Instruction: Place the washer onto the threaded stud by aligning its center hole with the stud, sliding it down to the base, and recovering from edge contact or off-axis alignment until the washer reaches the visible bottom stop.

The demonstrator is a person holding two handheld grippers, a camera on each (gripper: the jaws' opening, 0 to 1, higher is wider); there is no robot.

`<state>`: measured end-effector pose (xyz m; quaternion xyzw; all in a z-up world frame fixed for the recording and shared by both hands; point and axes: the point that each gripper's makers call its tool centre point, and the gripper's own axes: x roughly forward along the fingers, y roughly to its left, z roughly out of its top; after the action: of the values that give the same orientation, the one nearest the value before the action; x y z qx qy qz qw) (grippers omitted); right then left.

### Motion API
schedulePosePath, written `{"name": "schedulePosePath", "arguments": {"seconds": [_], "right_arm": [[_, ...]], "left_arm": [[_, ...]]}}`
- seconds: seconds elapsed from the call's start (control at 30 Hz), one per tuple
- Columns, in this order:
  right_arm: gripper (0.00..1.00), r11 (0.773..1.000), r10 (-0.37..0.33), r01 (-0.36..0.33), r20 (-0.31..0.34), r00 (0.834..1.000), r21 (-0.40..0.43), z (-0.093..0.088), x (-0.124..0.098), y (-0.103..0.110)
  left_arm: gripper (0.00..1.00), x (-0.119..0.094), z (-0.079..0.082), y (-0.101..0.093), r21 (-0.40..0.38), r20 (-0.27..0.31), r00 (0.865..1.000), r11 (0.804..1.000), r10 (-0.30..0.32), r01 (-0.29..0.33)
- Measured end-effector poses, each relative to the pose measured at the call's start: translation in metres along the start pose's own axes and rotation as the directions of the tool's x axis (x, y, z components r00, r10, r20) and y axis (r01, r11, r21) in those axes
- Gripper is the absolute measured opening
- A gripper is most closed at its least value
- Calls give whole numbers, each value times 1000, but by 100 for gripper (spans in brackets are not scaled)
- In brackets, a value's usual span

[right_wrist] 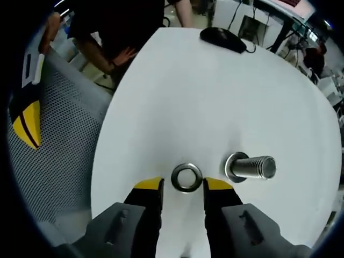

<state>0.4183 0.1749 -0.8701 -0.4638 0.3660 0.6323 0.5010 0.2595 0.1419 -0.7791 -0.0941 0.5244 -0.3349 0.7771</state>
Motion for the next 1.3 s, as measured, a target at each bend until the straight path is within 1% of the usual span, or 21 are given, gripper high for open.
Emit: {"name": "schedulePosePath", "arguments": {"seconds": [0.07,0.1,0.13,0.17,0.23,0.43,0.67,1.03,1.3], "right_arm": [[27,1000,-4,4,6,1000,9,1,0,-1],[25,1000,-4,4,1,1000,-6,1,-1,-1],[24,1000,-1,1,-6,1000,-13,0,0,-1],[24,1000,-4,4,-4,1000,8,1,0,0],[23,1000,-3,3,-4,1000,2,1,0,-1],[22,1000,12,-12,-1,1000,24,-1,-3,-1],[22,999,25,-26,20,999,42,3,-22,-2],[22,1000,3,-3,6,1000,-3,4,-56,-15],[22,998,3,-5,-24,1000,-56,5,-71,-24]], "left_arm": [[0,0,0,0,-1,2,1000,1000,2,-2],[0,0,0,1,-1,4,1000,1000,3,-3],[0,0,0,1,-1,4,1000,1000,4,-4],[0,0,0,1,-2,4,1000,1000,4,-4],[0,0,0,1,-1,4,1000,1000,4,-4],[0,0,0,1,-2,3,1000,1000,5,-5],[0,0,0,1,-3,3,1000,1000,6,-6],[0,0,0,1,0,2,1000,1000,5,-5],[0,0,0,1,-2,2,1000,1000,6,-6]]}}
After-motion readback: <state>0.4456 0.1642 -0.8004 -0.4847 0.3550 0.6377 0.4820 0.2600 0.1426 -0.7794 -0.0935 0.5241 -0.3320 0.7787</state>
